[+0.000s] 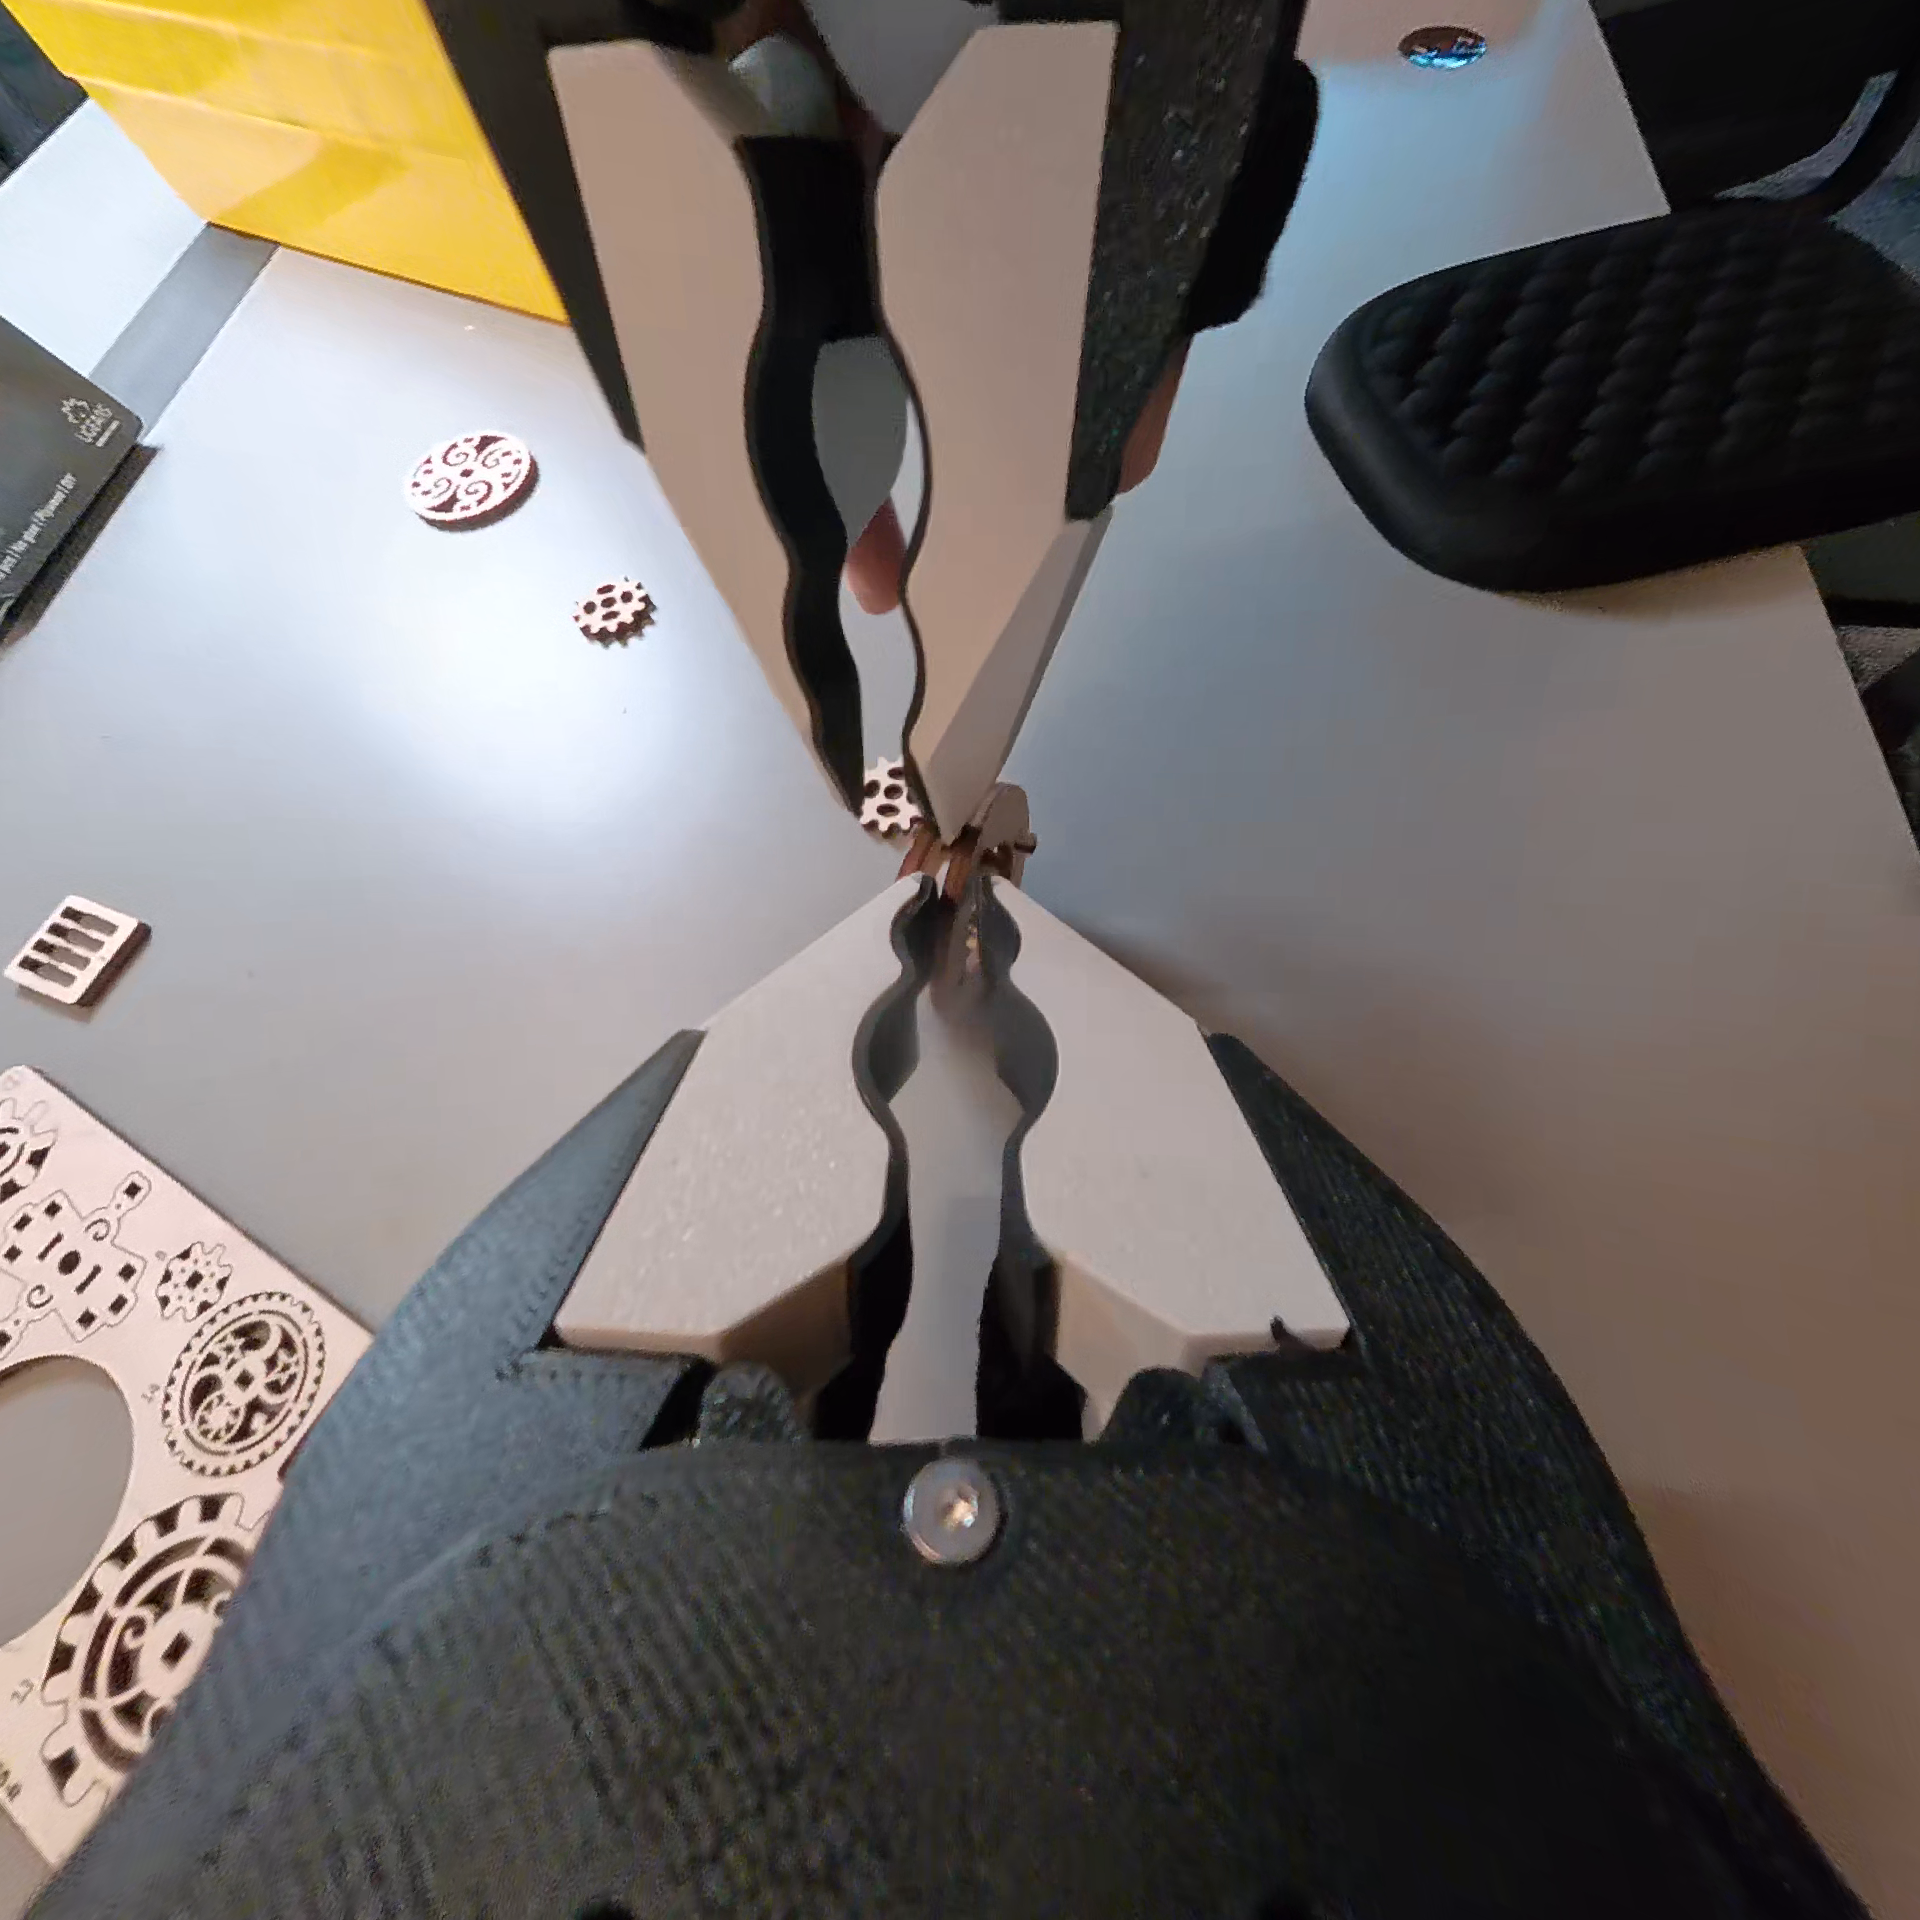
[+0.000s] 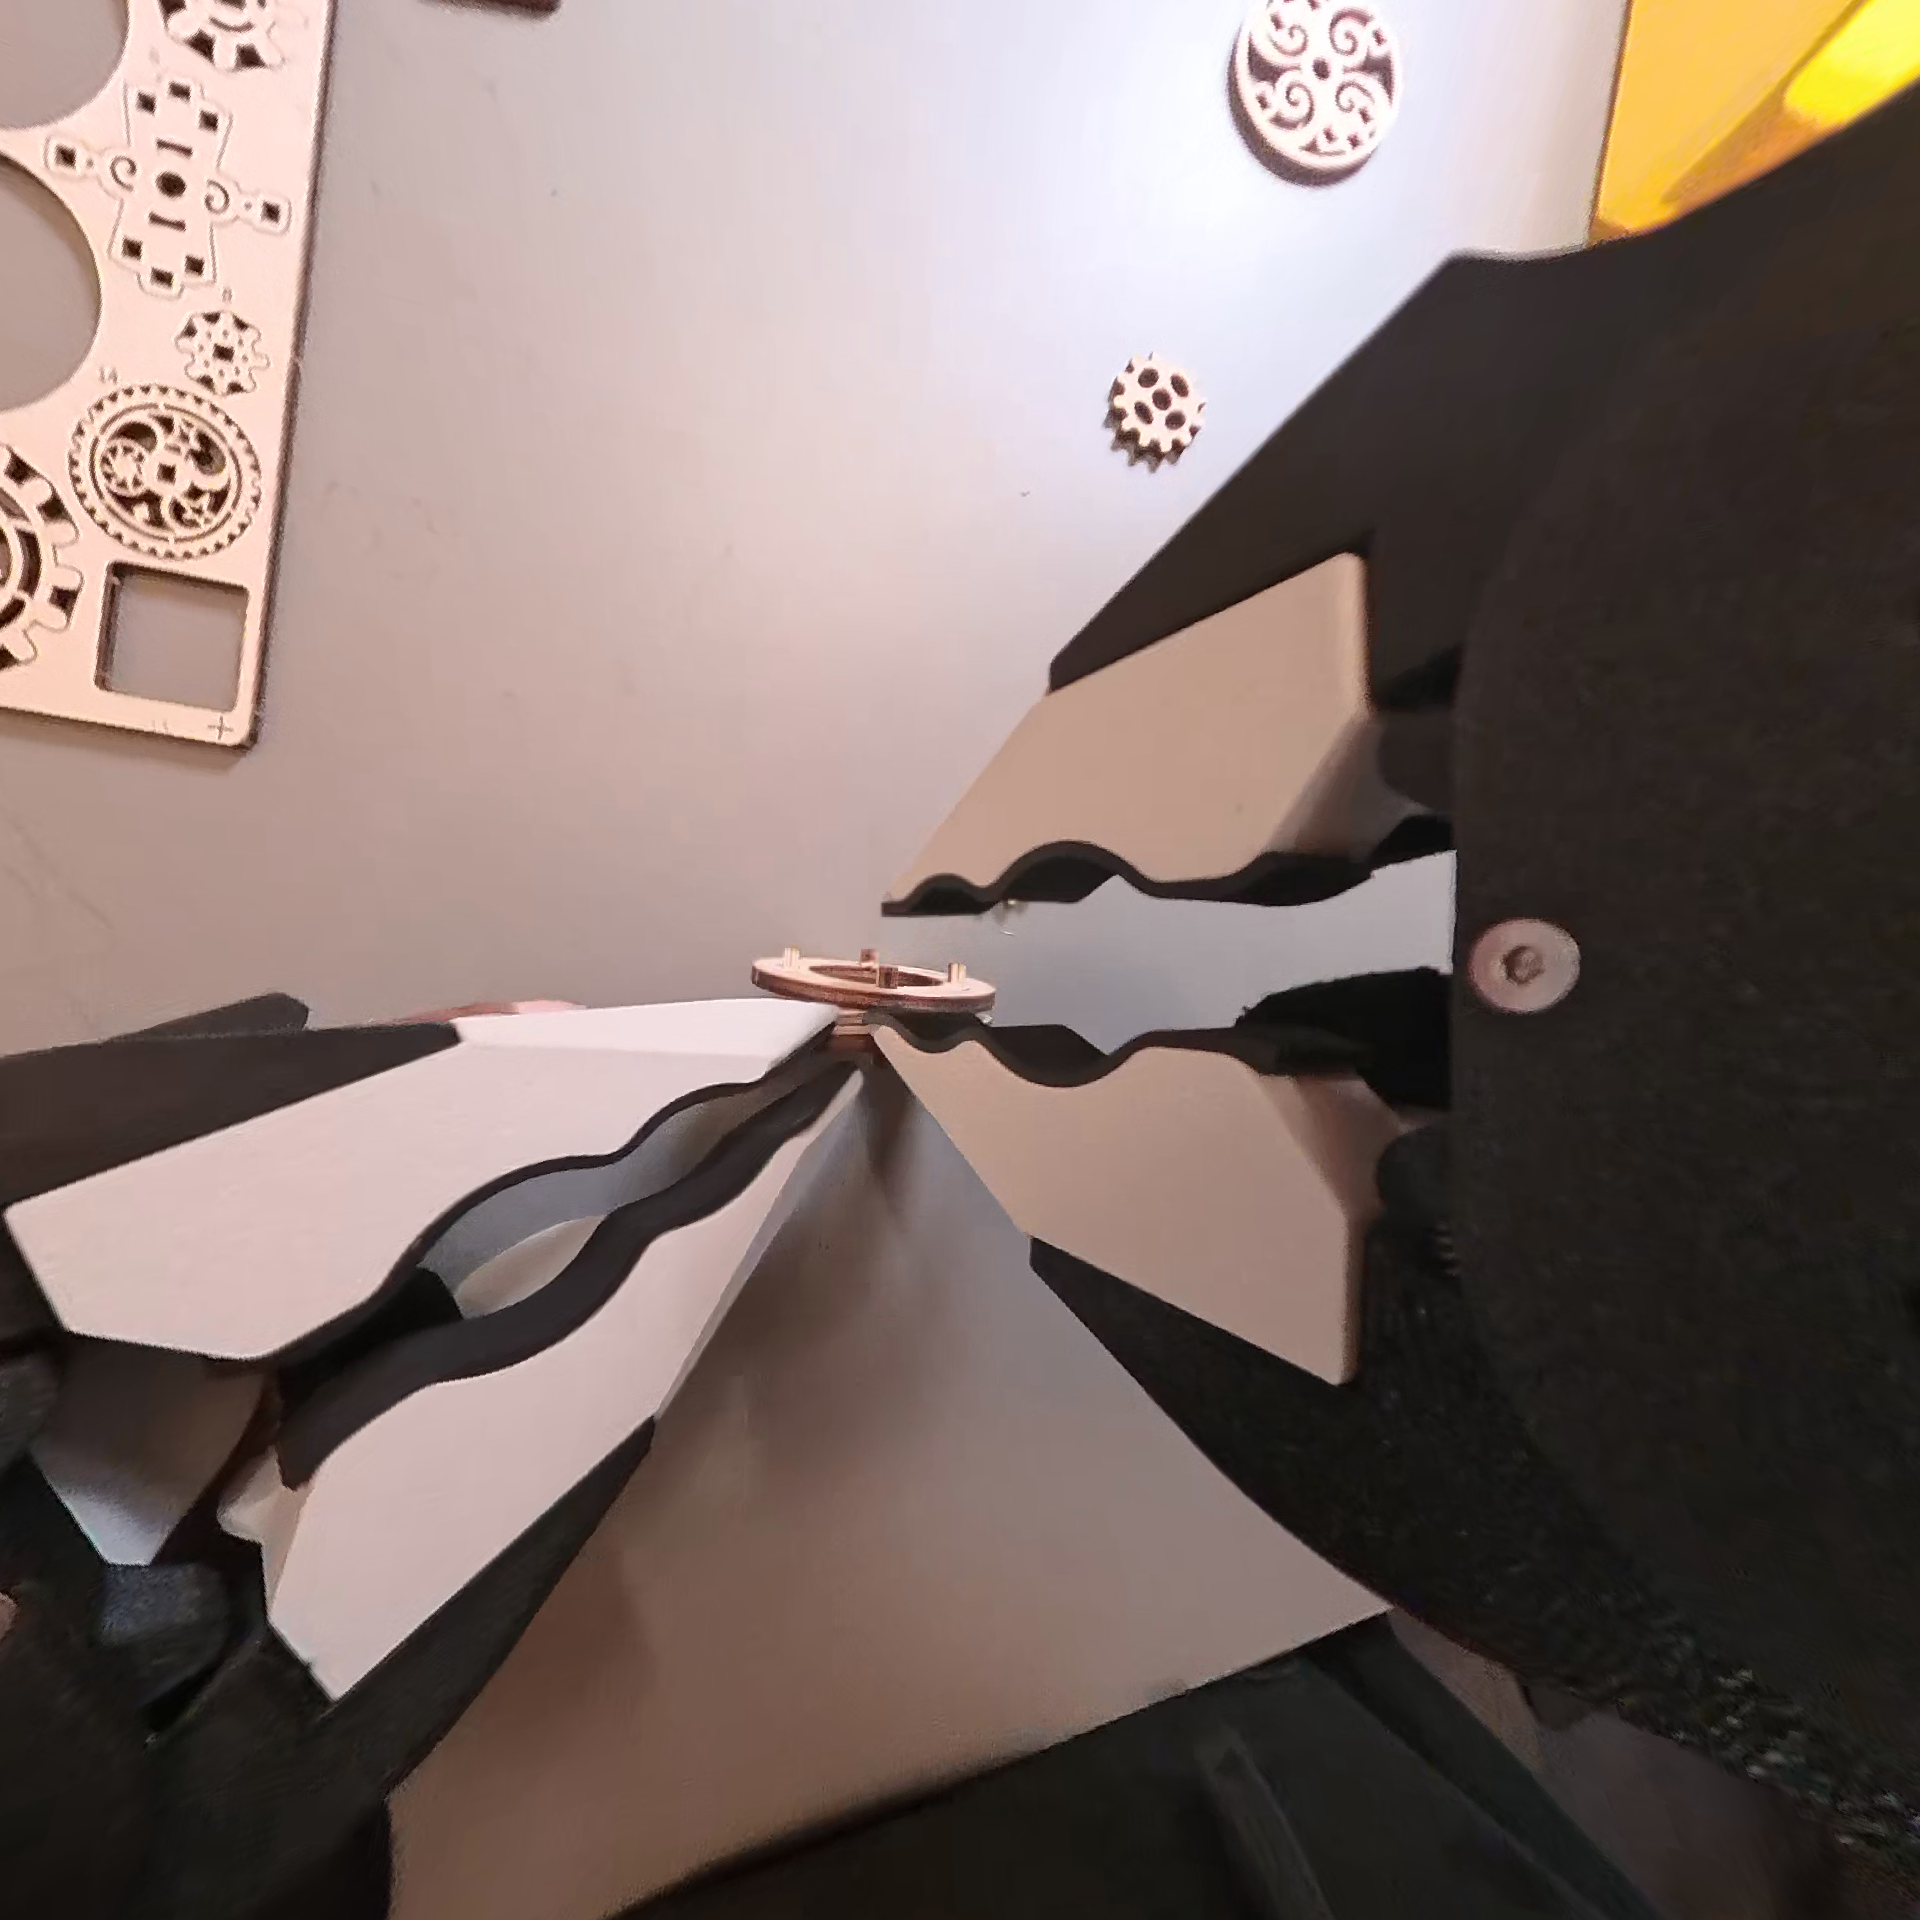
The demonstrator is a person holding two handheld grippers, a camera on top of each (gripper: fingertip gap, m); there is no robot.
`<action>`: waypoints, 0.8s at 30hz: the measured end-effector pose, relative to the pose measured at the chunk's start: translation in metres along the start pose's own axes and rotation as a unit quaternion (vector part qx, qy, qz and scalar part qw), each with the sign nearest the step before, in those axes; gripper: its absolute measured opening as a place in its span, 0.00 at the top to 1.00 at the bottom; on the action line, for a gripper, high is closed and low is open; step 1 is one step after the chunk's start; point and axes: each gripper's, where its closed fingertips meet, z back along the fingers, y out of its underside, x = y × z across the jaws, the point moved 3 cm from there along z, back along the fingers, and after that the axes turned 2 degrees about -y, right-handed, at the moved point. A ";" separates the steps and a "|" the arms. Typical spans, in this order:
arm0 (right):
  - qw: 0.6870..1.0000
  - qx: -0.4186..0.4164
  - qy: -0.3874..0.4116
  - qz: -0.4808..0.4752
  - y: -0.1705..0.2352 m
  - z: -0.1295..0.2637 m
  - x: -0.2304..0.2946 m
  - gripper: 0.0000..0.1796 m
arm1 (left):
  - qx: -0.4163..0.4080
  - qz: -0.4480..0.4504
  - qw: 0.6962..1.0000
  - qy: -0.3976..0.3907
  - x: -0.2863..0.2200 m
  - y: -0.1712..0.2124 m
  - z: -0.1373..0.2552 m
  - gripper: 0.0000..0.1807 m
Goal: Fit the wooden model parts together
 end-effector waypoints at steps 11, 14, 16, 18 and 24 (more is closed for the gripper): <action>0.999 -0.021 0.036 -0.021 0.011 0.005 0.001 0.92 | 0.015 -0.024 1.000 -0.003 0.001 0.011 -0.007 0.97; 0.999 -0.015 0.035 -0.030 0.012 0.006 0.000 0.92 | 0.030 -0.042 0.999 -0.013 0.000 0.010 -0.008 0.98; 0.999 -0.015 0.029 -0.036 0.013 0.007 0.000 0.91 | 0.032 -0.039 0.999 -0.007 -0.002 0.009 -0.008 0.98; 0.999 -0.023 0.022 -0.042 0.012 0.008 0.001 0.89 | 0.036 -0.040 0.999 -0.007 -0.003 0.009 -0.009 0.98; 0.998 -0.042 -0.002 -0.048 0.006 0.007 0.006 0.87 | 0.045 -0.049 0.998 0.000 -0.006 0.008 -0.009 0.98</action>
